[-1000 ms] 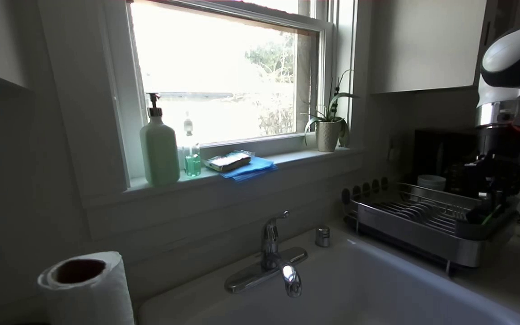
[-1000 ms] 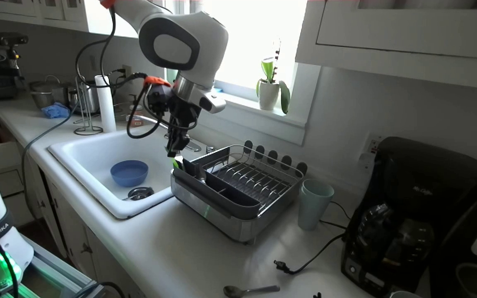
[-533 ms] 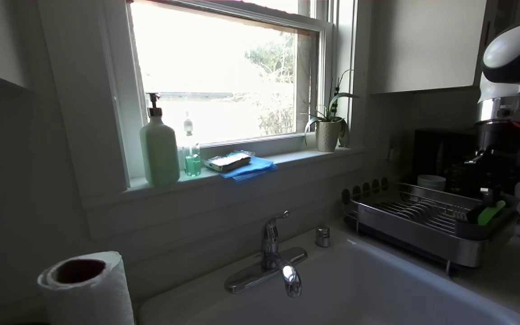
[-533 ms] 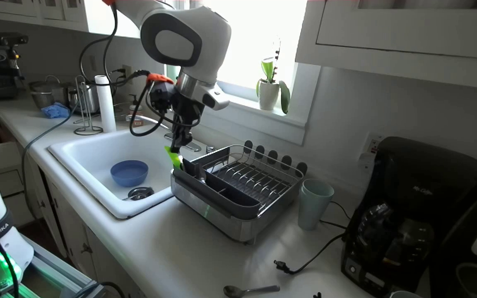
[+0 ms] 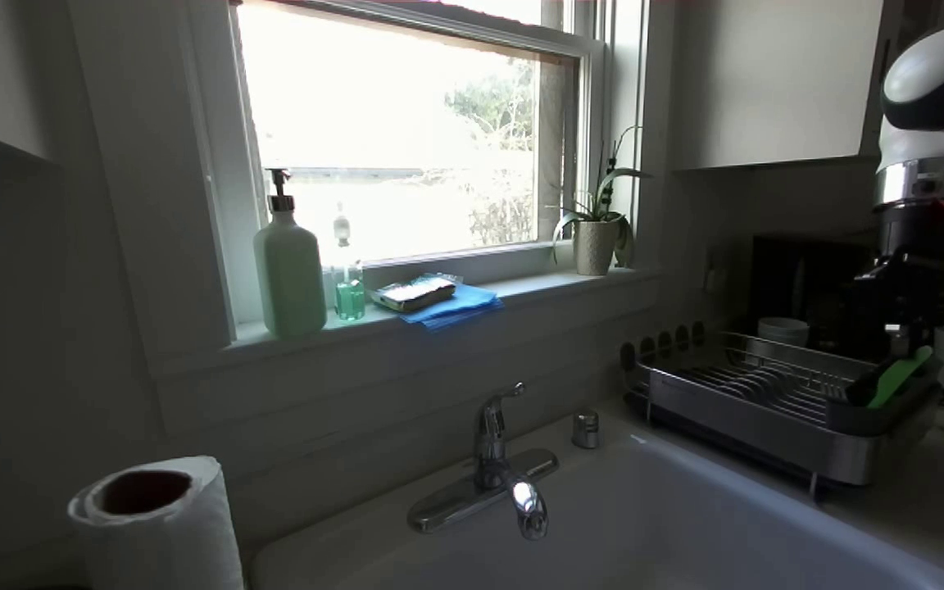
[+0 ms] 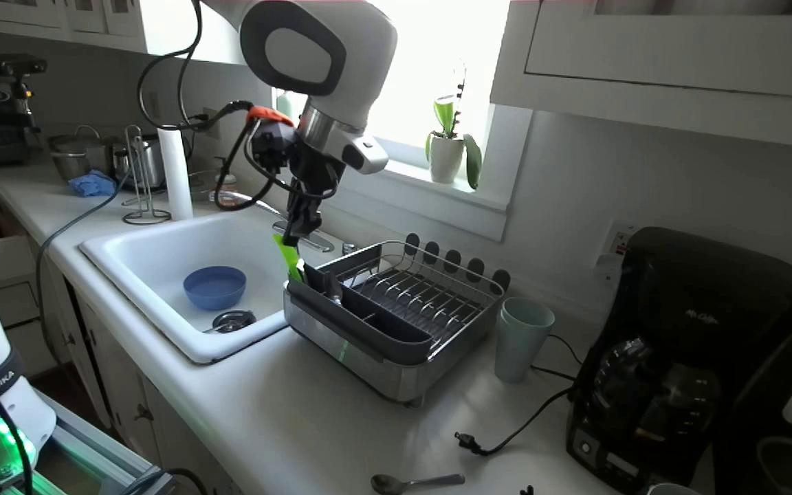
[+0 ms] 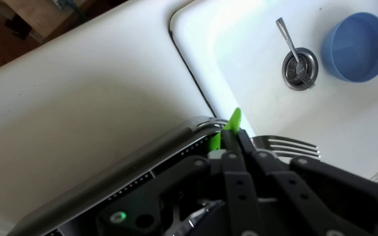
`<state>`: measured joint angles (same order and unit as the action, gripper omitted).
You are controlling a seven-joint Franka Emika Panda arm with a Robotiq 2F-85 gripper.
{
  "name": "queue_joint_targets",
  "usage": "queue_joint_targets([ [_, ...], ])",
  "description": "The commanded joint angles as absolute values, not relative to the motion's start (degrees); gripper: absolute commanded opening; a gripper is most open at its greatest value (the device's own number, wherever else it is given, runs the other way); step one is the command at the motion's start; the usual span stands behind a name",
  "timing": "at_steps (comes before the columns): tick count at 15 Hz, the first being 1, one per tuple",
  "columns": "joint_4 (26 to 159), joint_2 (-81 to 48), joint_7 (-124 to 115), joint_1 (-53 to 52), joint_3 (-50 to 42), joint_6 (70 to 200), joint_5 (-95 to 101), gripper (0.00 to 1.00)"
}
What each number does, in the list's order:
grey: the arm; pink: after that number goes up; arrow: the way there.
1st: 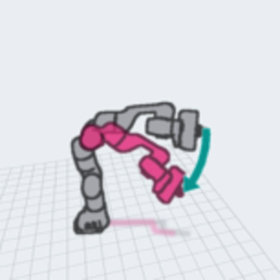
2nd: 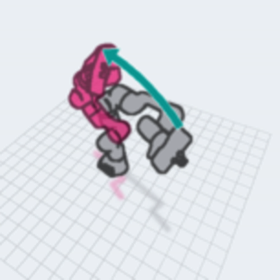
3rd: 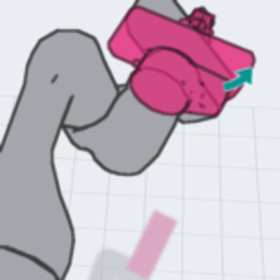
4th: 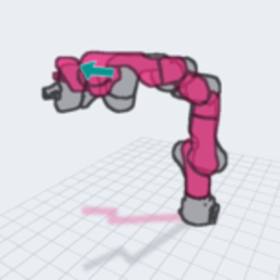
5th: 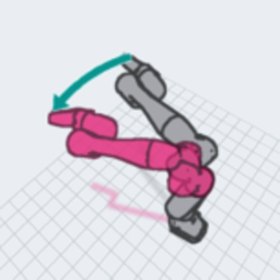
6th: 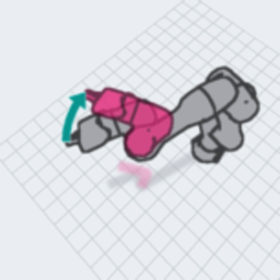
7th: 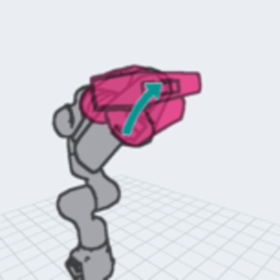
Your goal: Move the silver fork to the left side of the dishrack then move the green knife to the right
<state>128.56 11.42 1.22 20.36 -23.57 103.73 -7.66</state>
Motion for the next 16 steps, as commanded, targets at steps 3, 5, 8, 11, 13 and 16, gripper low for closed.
queue_joint_targets([
  [3, 120.7, 10.6, 2.1, 22.0, -25.0, 92.9, -8.2, 0.01],
  [5, 118.1, 10.6, 2.5, 22.5, -25.6, 89.5, -8.2, 0.01],
  [8, 114.6, 10.6, 3.0, 23.0, -26.3, 84.5, -8.1, 0.01],
  [11, 111.3, 10.6, 3.5, 23.4, -27.1, 80.4, -8.2, 0.01],
  [13, 109.3, 10.4, 3.2, 24.0, -27.5, 79.5, -7.2, 0.01],
  [16, 107.2, 8.8, 3.3, 24.9, -28.7, 80.2, -5.8, 0.01],
])
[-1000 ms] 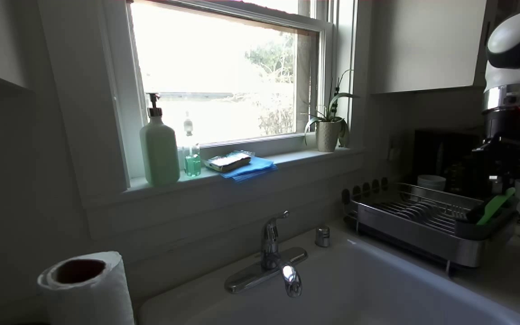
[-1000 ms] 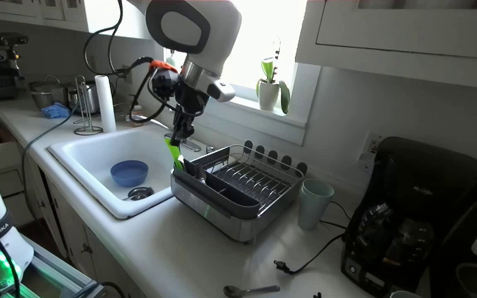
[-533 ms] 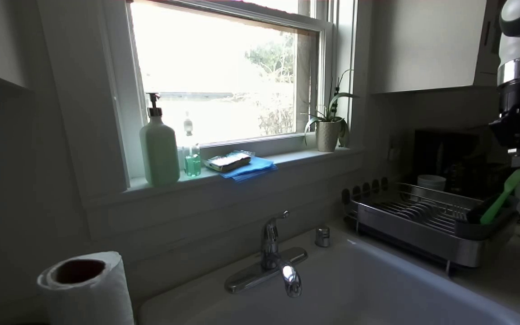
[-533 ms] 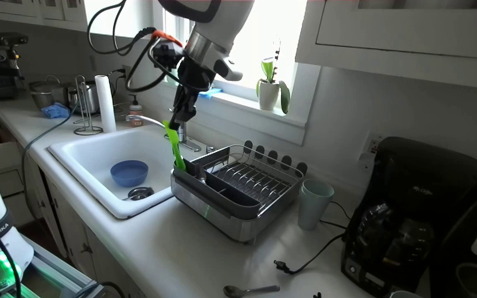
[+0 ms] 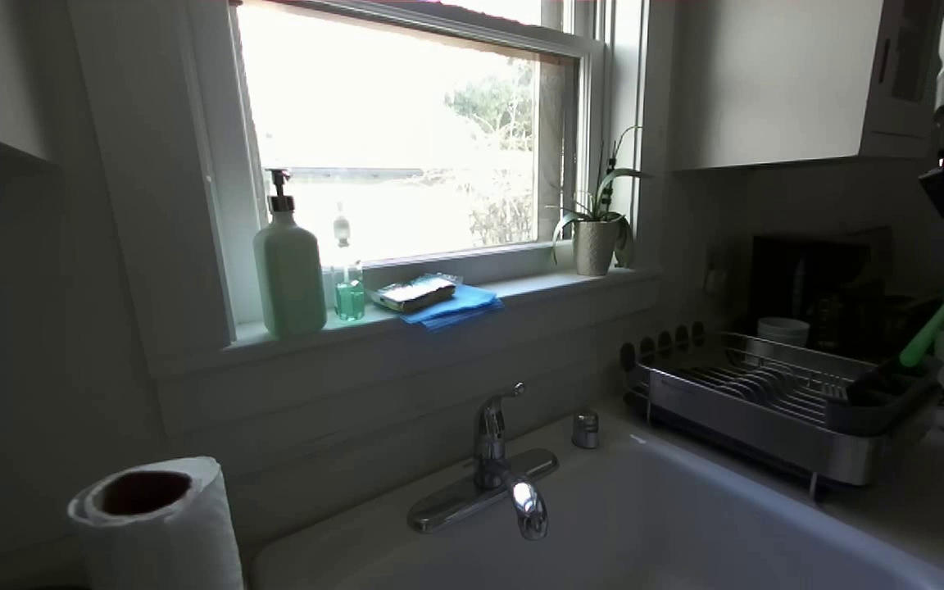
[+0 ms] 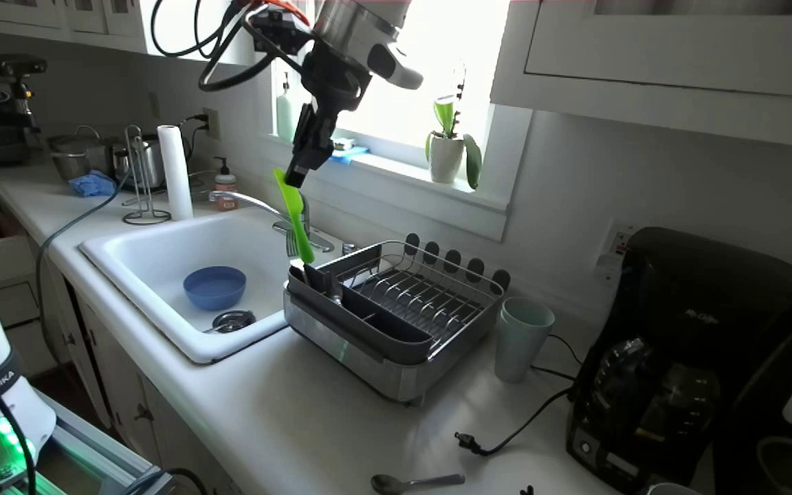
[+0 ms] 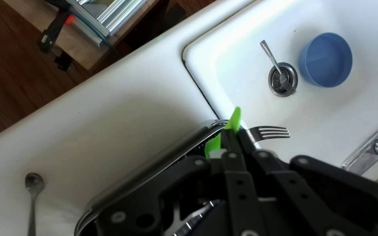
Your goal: Move the silver fork to the left side of the dishrack then move the green knife to the right
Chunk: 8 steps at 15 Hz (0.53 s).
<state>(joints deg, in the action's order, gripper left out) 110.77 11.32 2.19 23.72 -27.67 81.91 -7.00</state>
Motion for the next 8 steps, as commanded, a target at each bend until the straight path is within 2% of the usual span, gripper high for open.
queue_joint_targets([
  [1, 106.6, 8.1, 3.4, 25.2, -29.2, 80.3, -5.4, 0.01],
  [8, 103.9, 1.6, 4.6, 27.7, -31.6, 86.2, -3.8, 0.01],
])
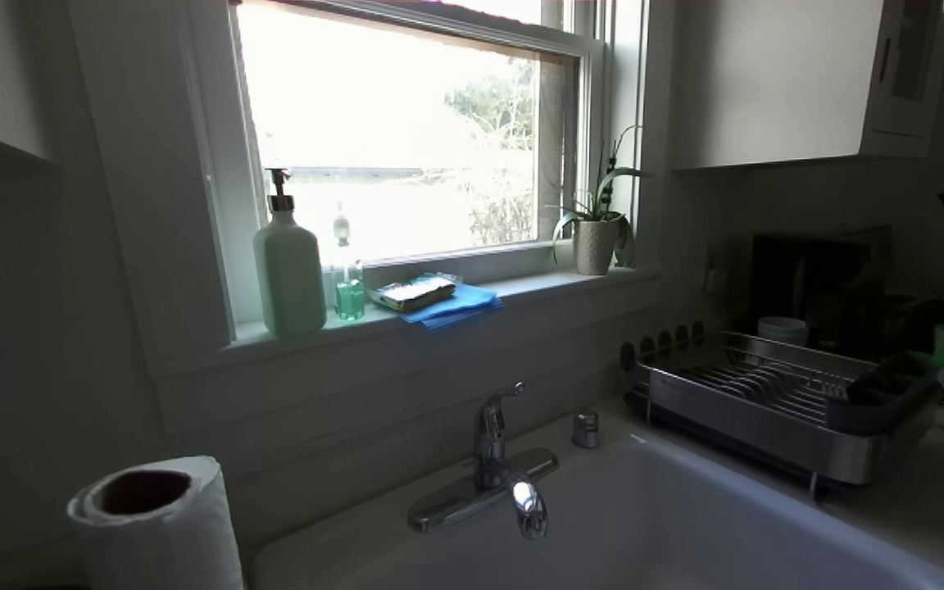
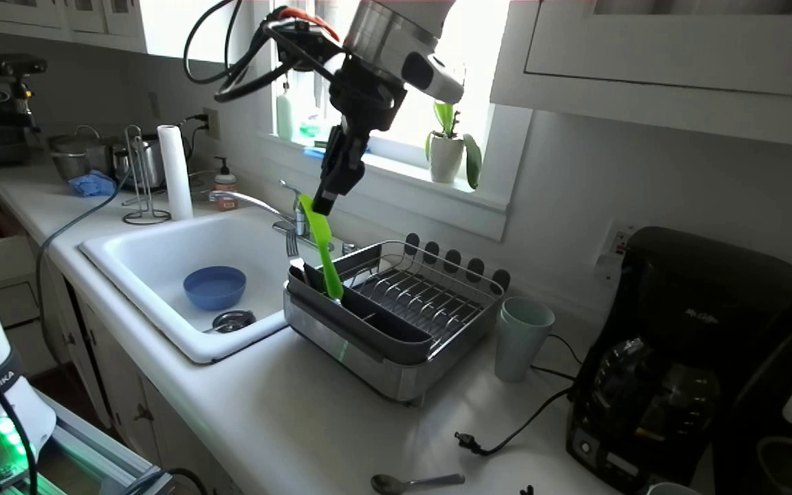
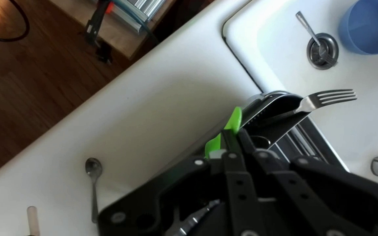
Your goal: Move the silver fork to the left side of the dishrack then move the green knife to the right
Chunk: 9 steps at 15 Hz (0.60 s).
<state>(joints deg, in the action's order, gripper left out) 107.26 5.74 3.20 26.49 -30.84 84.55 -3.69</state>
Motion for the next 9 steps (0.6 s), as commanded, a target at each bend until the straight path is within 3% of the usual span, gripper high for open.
queue_joint_targets([
  [1, 103.5, 0.8, 4.8, 28.0, -31.8, 87.0, -4.0, 0.01],
  [9, 99.7, -6.2, 4.7, 30.5, -32.1, 92.7, -4.3, 0.01],
])
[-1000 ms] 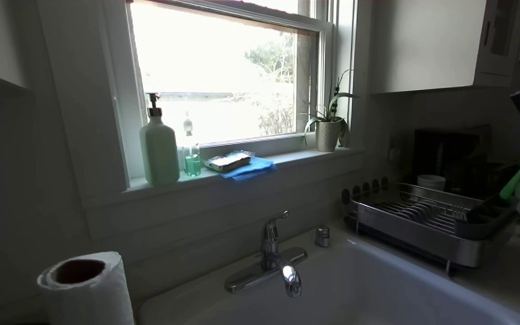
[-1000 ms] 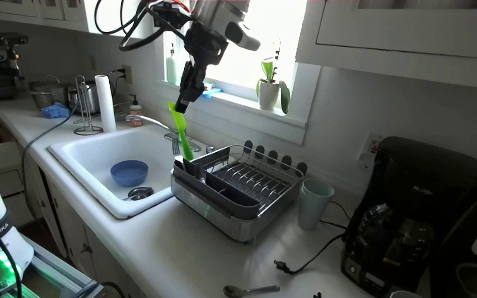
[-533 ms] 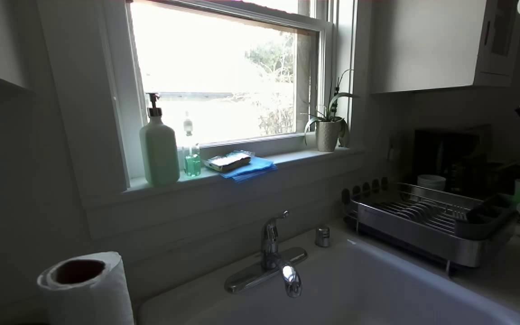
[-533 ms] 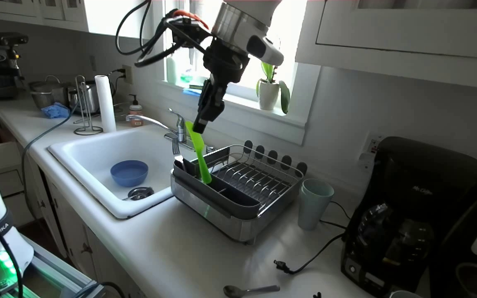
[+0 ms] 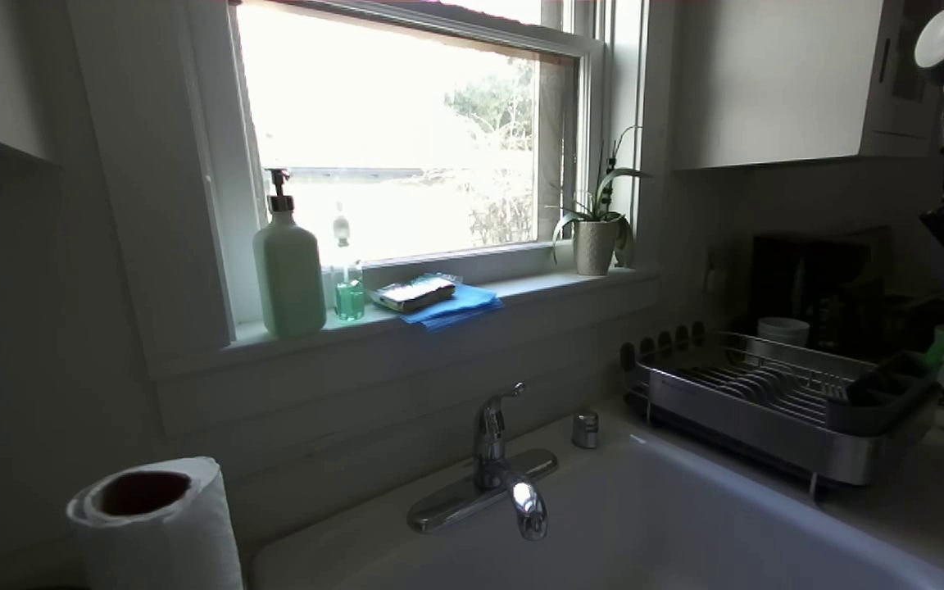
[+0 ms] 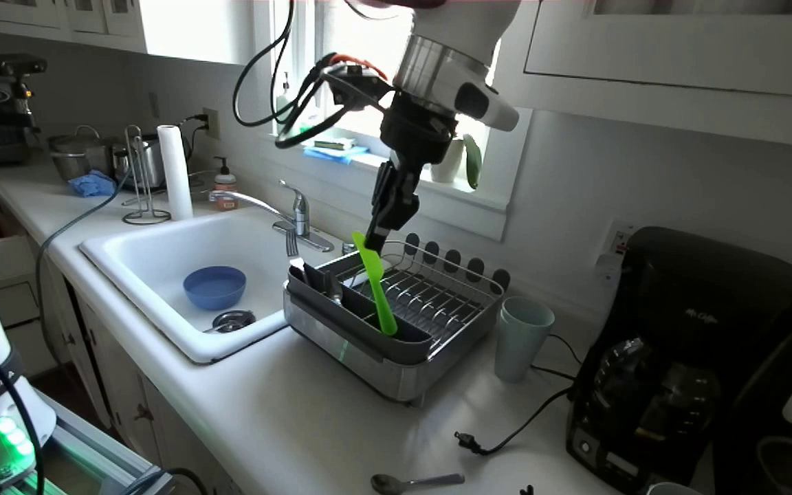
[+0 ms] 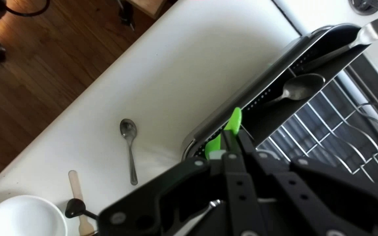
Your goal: Move the silver fork to the left side of the dishrack then move the green knife to the right
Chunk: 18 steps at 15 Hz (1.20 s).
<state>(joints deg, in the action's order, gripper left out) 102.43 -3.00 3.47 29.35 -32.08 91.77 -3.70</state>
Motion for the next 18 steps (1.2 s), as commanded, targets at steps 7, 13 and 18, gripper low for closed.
queue_joint_targets([
  [7, 99.2, -10.2, 4.0, 31.0, -30.9, 95.4, -5.2, 0.29],
  [13, 99.9, -9.2, 3.8, 31.0, -30.0, 96.8, -4.8, 0.7],
  [18, 103.1, -3.0, 5.4, 30.1, -29.4, 99.0, -3.9, 1.0],
])
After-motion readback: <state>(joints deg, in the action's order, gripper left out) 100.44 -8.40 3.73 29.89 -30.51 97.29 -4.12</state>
